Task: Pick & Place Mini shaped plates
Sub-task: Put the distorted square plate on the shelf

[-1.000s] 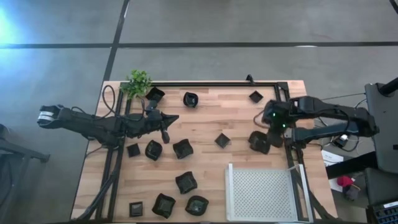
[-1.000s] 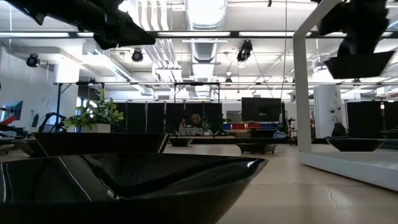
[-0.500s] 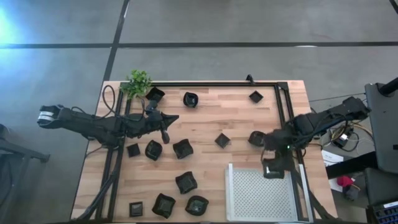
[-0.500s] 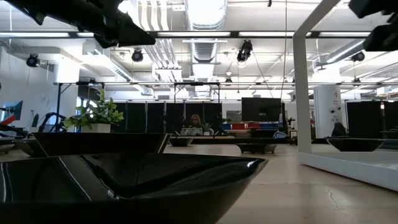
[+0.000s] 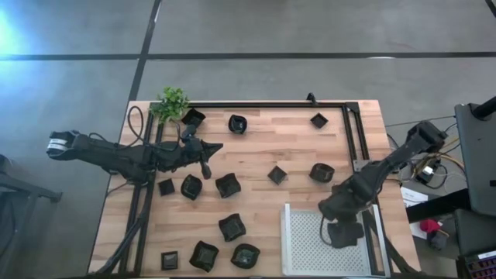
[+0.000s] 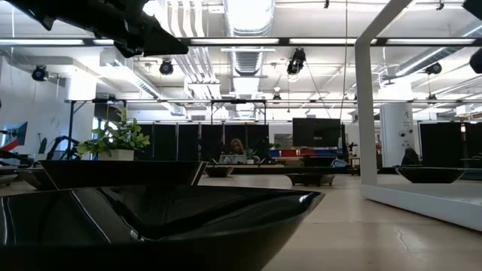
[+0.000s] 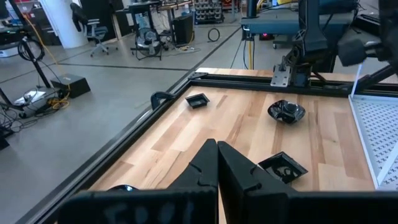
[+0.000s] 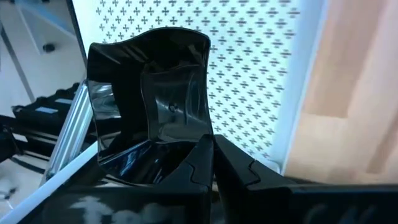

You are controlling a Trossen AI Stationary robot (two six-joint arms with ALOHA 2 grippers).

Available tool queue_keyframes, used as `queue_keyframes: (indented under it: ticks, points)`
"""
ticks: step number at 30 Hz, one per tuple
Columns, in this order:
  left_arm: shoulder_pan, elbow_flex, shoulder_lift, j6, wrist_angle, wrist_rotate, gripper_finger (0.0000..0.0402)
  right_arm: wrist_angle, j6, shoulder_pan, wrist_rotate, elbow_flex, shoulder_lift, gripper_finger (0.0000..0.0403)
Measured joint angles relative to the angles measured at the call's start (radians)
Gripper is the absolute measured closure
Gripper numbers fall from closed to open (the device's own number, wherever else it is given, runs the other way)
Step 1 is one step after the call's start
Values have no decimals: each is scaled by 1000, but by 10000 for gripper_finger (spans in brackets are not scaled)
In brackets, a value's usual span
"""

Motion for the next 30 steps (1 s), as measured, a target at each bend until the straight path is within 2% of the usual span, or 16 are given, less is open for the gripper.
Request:
queue_keyframes:
  ticks: [14,23,30]
  points:
    - [0,0,0,0,-2,25,401,136,25,137,-56,0,193,395]
    - [0,0,0,5,-6,24,401,217,15,202,-91,0,268,395]
    - [0,0,0,5,-10,24,401,255,-12,207,-100,4,289,395]
